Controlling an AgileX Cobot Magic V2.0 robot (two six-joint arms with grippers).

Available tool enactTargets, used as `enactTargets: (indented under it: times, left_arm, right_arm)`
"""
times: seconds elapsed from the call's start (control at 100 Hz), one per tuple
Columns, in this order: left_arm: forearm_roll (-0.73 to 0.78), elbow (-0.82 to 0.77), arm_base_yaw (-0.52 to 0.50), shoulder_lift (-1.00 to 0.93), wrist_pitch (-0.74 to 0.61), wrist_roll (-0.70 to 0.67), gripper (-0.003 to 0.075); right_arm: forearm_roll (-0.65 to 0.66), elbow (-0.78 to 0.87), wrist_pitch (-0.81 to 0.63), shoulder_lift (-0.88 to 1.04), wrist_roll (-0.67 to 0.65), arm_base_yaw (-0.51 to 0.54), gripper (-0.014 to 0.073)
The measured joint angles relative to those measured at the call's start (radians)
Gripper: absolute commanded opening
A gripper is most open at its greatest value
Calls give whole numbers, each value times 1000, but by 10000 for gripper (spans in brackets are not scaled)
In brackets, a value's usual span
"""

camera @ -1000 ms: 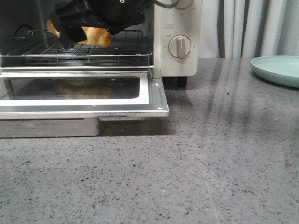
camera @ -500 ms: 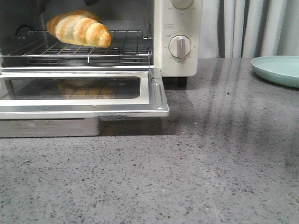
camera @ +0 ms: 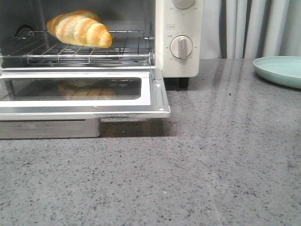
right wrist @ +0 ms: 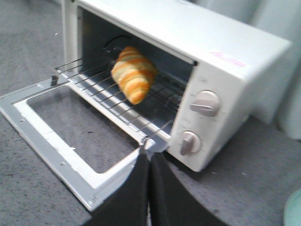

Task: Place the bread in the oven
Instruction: 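Withdraw the right gripper out of the oven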

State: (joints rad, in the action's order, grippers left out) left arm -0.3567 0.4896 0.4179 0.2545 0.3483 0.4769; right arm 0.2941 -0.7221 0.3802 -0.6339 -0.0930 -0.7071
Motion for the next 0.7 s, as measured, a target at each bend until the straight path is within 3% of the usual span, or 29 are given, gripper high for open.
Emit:
enactTargets:
  times: [0.14,0.34,0.7]
  left_arm:
    - [-20,-126,-10,-49,-117,-13,-22]
    - [-57,-155,-10,-51,-154,-17,-21]
    - [-63,-155,-10,-51,-165,-17,-21]
  right_arm:
    - [22,148,40,313,0,87,-69]
    - [27,252,165,609,2,126,-69]
    - [56,304,232,649,2,127,-69]
